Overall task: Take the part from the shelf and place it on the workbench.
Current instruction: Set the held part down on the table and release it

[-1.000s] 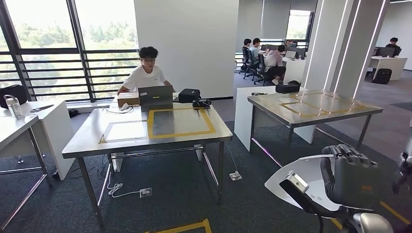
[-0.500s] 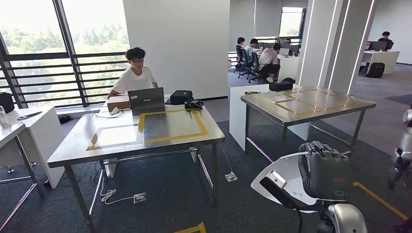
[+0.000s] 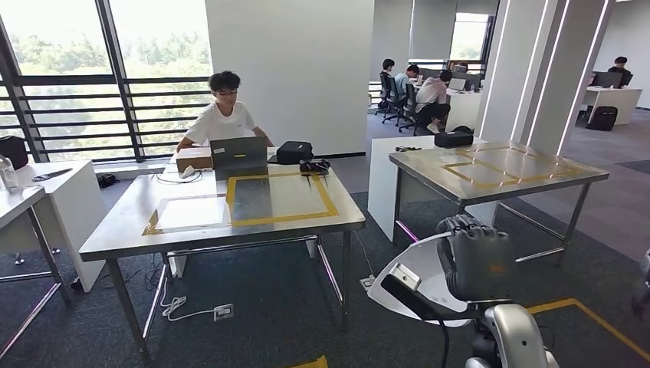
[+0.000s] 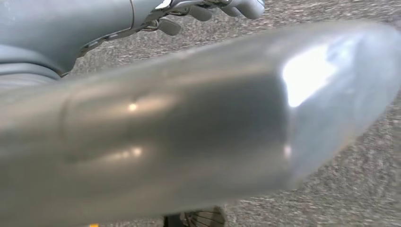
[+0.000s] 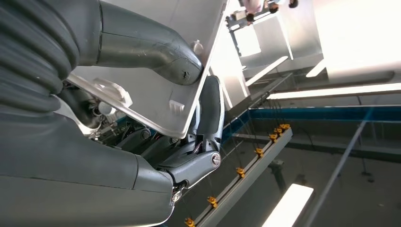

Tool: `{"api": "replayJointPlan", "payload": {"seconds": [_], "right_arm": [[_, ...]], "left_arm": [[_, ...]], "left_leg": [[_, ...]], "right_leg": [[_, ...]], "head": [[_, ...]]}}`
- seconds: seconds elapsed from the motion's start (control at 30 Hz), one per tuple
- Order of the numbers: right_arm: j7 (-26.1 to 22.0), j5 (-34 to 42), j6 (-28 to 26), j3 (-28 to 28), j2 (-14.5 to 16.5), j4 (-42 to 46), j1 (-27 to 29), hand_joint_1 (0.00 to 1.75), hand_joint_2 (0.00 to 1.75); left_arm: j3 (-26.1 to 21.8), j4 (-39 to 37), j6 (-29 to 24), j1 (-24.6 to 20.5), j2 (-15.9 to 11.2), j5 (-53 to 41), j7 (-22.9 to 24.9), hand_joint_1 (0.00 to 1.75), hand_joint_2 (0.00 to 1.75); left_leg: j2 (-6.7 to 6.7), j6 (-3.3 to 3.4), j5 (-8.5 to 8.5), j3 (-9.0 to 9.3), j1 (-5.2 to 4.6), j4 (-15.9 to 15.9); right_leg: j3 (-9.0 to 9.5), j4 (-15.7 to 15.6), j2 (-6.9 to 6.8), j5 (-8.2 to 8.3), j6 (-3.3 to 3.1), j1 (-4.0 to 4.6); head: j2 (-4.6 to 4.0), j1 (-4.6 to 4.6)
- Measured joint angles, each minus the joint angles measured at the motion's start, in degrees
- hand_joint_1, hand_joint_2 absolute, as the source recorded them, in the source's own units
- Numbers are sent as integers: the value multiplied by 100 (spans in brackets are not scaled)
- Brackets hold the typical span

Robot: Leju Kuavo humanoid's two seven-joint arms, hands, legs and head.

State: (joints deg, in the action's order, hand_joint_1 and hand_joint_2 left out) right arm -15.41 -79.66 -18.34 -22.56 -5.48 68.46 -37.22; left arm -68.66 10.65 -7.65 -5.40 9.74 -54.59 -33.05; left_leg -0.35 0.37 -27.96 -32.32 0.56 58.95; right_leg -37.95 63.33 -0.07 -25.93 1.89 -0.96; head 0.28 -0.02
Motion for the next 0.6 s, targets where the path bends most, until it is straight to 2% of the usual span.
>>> {"api": "replayJointPlan", "payload": {"seconds": [0.03,0.07,0.17,0.2,0.23,0.27,0.33,0.37,0.4,0.43,0.47,0.5,0.53,0.57,0.6], "right_arm": [[-3,17,7,-45,28,-58,-57,140,175],[-9,42,16,-85,55,-116,-105,140,175],[-46,160,81,-206,172,-327,-307,140,175],[-56,206,102,-250,232,-425,-417,140,175],[-61,253,121,-295,302,-546,-540,140,175],[-61,300,133,-339,377,-687,-662,140,175],[-55,386,147,-414,512,-1014,-858,140,175],[-50,420,150,-438,569,-1163,-922,140,175],[-46,446,149,-452,616,-1290,-970,140,175],[-45,464,145,-459,655,-1389,-1016,140,175],[-43,482,142,-466,696,-1485,-1072,140,175],[-43,496,138,-473,730,-1575,-1138,140,175],[-46,510,135,-485,766,-1671,-1213,140,175],[-47,527,130,-497,799,-1780,-1290,140,175],[-50,546,120,-507,830,-1891,-1361,140,175]], "left_arm": [[2,1,5,-5,-4,-3,-7,0,0],[3,2,10,-9,-8,-6,-12,0,0],[7,3,26,-26,-14,-23,-21,0,0],[9,4,28,-37,-14,-35,-18,0,0],[10,4,28,-50,-15,-48,-13,0,0],[12,3,28,-61,-15,-61,-5,0,0],[14,2,28,-71,-17,-78,20,0,0],[14,2,28,-69,-18,-81,32,0,0],[14,2,28,-66,-19,-82,44,0,0],[14,1,28,-64,-20,-83,50,0,0],[14,1,28,-63,-21,-84,55,0,0],[14,1,28,-62,-24,-84,60,0,0],[14,1,28,-63,-27,-83,62,0,0],[15,1,28,-65,-29,-83,63,0,0],[15,0,28,-66,-31,-81,61,0,0]], "left_leg": [[-1,-35,-33,11,-7,13],[0,-68,-53,12,-15,14],[18,-173,-95,24,-14,9],[23,-207,-145,-13,-10,99],[25,-236,-239,-115,-7,302],[24,-257,-371,-297,-3,636],[23,-275,-614,-770,-2,1415],[23,-272,-611,-942,-3,1642],[23,-261,-488,-1007,-4,1644],[23,-243,-263,-957,-5,1419],[23,-216,23,-816,-7,1017],[21,-190,231,-651,-18,622],[20,-164,356,-511,-28,303],[18,-142,398,-425,-38,111],[16,-124,359,-397,-48,65]], "right_leg": [[112,-256,-7,86,-27,10],[160,-363,-9,81,-62,24],[183,-390,23,40,-192,32],[205,-404,29,31,-234,24],[233,-418,32,19,-273,14],[260,-424,32,0,-305,14],[311,-421,34,-49,-343,28],[345,-419,36,-77,-349,37],[386,-416,38,-109,-348,43],[433,-413,39,-144,-341,48],[488,-410,39,-185,-330,51],[530,-404,39,-226,-310,63],[555,-398,42,-260,-287,72],[565,-398,46,-283,-261,80],[565,-404,50,-294,-234,87]], "head": [[0,-4],[1,-7],[3,-19],[3,-26],[3,-31],[2,-38],[2,-45],[2,-47],[2,-49],[2,-50],[2,-52],[2,-52],[2,-54],[3,-52],[3,-51]]}}
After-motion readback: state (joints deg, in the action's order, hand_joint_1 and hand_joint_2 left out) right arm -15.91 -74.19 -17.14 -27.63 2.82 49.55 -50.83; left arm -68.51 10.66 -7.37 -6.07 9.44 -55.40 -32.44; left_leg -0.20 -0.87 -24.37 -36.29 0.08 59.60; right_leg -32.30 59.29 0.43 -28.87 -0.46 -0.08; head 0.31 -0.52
